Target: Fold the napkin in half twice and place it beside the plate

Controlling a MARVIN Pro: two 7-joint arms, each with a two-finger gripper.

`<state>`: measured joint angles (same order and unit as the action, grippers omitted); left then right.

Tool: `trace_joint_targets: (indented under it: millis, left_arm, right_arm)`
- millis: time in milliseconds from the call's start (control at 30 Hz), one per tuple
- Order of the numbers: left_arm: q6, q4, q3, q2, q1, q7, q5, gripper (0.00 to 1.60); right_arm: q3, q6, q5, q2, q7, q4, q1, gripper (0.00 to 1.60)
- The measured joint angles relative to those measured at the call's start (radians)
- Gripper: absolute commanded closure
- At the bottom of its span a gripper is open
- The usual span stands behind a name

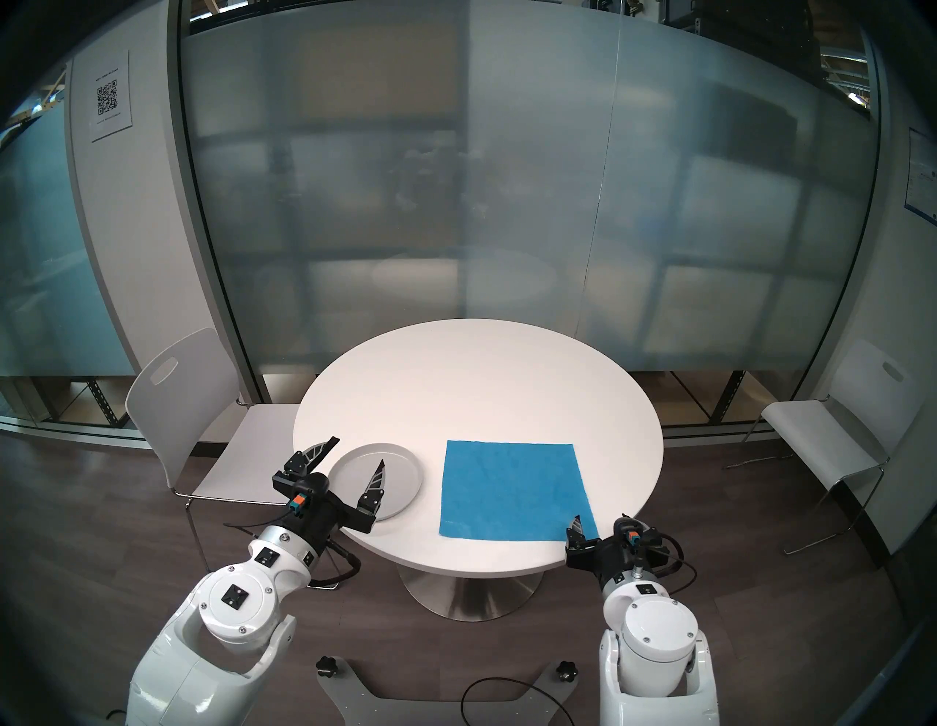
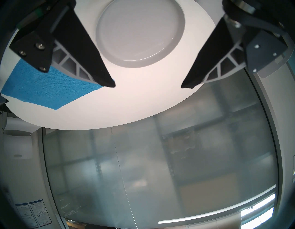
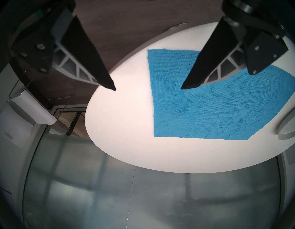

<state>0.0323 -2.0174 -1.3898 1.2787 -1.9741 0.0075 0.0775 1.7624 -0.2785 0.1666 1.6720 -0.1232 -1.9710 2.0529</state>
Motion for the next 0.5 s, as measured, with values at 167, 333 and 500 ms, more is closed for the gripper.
trace_joint_targets:
  millis: [167,333,500]
  left_arm:
    - [0.0,0.0,0.0,0.0,0.0,0.0,0.0,0.0]
    - [0.0,0.0,0.0,0.0,0.0,0.0,0.0,0.0]
    - [0.0,0.0,0.0,0.0,0.0,0.0,0.0,0.0]
  right_arm:
    - [0.003,-0.003,-0.004,0.0,0.0,0.01,-0.003,0.0]
    - [0.003,-0.009,-0.007,0.0,-0.003,0.023,-0.007,0.0]
    - [0.003,-0.012,-0.01,0.0,-0.005,0.041,-0.013,0.0]
